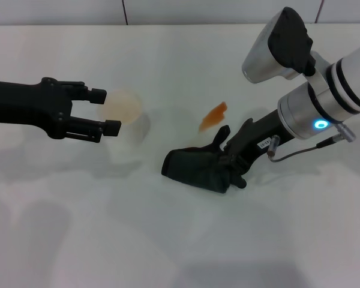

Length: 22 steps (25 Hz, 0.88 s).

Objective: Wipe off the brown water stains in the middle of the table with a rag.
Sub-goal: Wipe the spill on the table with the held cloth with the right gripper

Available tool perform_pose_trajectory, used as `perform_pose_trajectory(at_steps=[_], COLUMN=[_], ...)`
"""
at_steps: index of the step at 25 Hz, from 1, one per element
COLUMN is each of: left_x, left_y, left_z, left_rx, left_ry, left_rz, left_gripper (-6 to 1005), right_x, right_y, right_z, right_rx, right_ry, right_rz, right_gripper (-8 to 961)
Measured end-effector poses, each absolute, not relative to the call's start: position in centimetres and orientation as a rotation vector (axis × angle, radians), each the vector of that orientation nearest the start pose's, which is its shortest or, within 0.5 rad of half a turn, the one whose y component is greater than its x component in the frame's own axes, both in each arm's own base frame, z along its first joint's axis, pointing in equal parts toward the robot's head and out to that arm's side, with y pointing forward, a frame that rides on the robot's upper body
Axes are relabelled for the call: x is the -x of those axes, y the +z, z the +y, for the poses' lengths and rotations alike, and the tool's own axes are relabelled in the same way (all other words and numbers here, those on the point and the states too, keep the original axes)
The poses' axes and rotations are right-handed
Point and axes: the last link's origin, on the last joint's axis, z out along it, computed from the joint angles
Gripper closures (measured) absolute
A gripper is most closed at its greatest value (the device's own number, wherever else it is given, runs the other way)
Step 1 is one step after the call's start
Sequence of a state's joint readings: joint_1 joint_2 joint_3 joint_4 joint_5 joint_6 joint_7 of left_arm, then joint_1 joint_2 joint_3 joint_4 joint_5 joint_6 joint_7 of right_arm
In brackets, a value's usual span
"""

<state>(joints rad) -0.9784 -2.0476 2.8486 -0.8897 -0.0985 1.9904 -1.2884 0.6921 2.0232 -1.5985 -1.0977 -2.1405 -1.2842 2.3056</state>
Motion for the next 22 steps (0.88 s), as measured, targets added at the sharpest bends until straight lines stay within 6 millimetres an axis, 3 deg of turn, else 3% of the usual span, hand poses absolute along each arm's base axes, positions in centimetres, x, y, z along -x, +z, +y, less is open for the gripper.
perform_pose_trajectory(at_steps=[22], left_x=[23.2], left_y=[6.6], left_z=[34.9], left_rx=[2.876], left_ry=[-0.497], left_rz=[-0.588], left_gripper=[125], right_x=[-16.5], right_y=[-6.3], right_z=[38.3], right_rx=[2.755], right_ry=[-0.172], right_rz=[0.695], right_gripper=[878])
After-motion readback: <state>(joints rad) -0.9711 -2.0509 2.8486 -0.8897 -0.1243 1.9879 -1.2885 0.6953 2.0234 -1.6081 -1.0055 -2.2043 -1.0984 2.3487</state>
